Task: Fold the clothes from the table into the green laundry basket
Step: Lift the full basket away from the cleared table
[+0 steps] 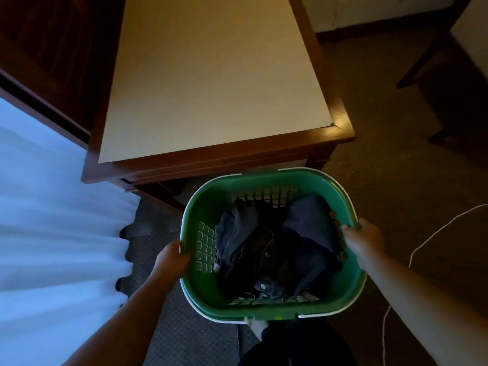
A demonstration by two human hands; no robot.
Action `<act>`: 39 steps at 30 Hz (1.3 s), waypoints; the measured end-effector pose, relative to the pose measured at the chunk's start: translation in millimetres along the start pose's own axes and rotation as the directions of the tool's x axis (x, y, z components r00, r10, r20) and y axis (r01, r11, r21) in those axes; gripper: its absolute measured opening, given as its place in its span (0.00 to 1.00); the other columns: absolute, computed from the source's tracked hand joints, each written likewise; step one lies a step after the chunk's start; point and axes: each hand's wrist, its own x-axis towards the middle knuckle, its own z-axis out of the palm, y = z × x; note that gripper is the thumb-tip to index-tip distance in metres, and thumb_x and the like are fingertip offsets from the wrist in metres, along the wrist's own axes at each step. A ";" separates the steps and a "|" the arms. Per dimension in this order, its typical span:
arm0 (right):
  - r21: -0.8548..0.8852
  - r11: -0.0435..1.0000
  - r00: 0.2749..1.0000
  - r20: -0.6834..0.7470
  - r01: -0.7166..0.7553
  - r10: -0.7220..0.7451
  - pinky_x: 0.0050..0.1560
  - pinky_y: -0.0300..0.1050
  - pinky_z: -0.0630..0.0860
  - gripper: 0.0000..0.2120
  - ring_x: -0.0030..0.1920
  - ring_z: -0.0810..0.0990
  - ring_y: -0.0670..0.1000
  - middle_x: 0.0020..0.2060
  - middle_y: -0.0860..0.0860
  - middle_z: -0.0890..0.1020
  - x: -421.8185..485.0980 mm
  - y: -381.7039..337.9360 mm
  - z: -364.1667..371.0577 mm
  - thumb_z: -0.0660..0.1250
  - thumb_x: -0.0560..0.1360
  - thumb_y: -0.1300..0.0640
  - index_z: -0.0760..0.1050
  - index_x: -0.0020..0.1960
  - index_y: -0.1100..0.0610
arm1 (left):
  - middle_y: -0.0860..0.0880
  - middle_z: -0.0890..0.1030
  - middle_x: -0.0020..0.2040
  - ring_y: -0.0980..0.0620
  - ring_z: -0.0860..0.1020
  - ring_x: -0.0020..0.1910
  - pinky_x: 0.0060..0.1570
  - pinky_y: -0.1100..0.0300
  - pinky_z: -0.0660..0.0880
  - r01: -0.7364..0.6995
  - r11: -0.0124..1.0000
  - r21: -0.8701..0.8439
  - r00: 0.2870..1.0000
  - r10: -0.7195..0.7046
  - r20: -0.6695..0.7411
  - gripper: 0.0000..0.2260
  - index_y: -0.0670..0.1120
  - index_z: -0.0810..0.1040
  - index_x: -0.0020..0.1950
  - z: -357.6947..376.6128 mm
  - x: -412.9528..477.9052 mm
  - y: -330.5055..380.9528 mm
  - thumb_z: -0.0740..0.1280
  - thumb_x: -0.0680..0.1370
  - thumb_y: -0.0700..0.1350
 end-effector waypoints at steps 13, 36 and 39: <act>-0.464 0.789 0.894 0.386 0.403 -0.229 0.79 0.58 0.52 0.35 0.82 0.39 0.61 0.82 0.57 0.35 61.9 32.0 63.3 0.60 0.85 0.52 0.44 0.84 0.51 | 0.42 0.80 0.54 0.43 0.81 0.47 0.39 0.51 0.78 0.074 0.997 -0.036 0.997 -0.073 0.023 0.25 0.48 0.62 0.73 74.4 41.6 -11.2 0.63 0.77 0.38; -0.189 0.827 0.772 0.513 0.529 -0.376 0.71 0.41 0.64 0.30 0.79 0.63 0.48 0.81 0.47 0.61 -111.4 98.3 33.8 0.59 0.84 0.45 0.53 0.83 0.46 | 0.47 0.65 0.82 0.48 0.70 0.76 0.71 0.59 0.68 -0.413 0.905 0.102 0.848 0.341 0.405 0.34 0.52 0.53 0.85 127.3 -123.1 15.6 0.65 0.82 0.45; -0.171 0.816 0.749 0.532 0.552 -0.395 0.72 0.42 0.64 0.30 0.79 0.63 0.48 0.81 0.47 0.61 -114.0 100.0 27.5 0.59 0.84 0.45 0.54 0.83 0.47 | 0.47 0.64 0.82 0.48 0.71 0.76 0.66 0.59 0.69 -0.412 0.907 0.091 0.861 0.354 0.365 0.34 0.54 0.52 0.85 131.0 -130.4 12.0 0.65 0.82 0.46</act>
